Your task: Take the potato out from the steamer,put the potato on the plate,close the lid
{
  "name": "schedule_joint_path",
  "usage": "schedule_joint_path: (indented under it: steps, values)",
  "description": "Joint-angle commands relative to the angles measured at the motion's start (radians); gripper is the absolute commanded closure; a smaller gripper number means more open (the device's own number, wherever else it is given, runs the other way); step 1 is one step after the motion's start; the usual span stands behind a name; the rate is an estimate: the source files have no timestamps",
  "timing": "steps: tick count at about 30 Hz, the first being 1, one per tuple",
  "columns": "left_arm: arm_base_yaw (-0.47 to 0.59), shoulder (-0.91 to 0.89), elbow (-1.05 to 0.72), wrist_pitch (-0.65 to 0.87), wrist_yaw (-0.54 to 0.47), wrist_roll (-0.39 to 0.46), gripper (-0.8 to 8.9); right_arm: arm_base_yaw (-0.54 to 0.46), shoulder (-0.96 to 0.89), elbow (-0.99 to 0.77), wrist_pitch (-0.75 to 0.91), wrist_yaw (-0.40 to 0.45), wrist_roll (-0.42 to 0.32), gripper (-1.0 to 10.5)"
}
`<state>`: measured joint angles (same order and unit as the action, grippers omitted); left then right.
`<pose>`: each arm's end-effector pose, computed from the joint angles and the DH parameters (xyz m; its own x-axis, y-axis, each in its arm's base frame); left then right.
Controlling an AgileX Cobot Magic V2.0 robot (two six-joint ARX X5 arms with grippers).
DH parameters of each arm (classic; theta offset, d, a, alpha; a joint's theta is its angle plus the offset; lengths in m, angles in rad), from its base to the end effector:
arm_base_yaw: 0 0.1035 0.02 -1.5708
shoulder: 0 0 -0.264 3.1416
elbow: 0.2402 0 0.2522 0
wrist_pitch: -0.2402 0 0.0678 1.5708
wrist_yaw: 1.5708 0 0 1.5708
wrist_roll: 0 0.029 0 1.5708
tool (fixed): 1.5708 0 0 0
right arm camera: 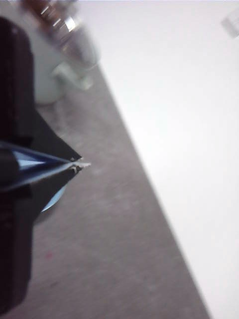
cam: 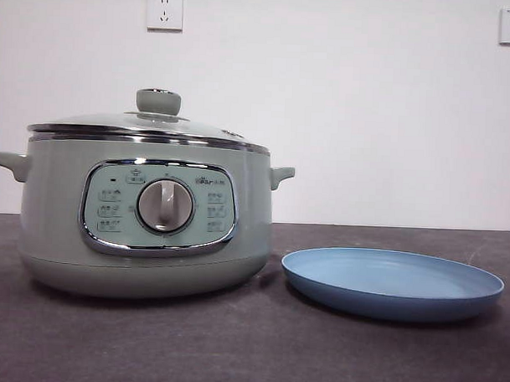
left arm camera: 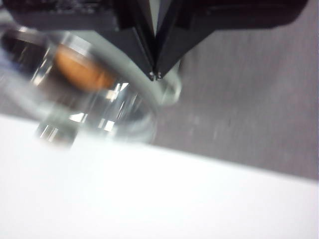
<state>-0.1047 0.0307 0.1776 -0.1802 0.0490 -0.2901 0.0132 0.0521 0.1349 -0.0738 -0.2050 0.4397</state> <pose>0.0858 -0.0104 0.2036 0.9877 -0.1530 -0.0332 0.1372 0.9479 -0.2874 0.0916 0.0071 0.1982 0.9762 0.2165 0.0088 -0.1997 0.8834 0.4240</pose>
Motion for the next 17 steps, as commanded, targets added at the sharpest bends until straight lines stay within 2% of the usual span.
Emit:
schedule_joint_path:
  steps: [1,5,9,14,17]
  values:
    - [0.002,0.053,0.132,-0.032,0.005,0.007,8.19,0.001,0.060,0.098,0.013,0.002,0.026,9.6]
    - [0.002,0.195,0.311,-0.073,0.016,0.058,8.20,0.001,0.200,0.257,0.013,-0.002,-0.023,9.6]
    - [0.002,0.383,0.521,-0.168,0.067,0.123,8.19,0.001,0.360,0.443,0.012,-0.013,-0.085,9.6]
    - [0.002,0.613,0.790,-0.312,0.175,0.213,8.19,0.001,0.562,0.689,-0.003,-0.142,-0.191,9.6]
    - [0.000,0.737,0.939,-0.386,0.216,0.243,8.19,0.001,0.680,0.847,-0.070,-0.219,-0.242,9.6]
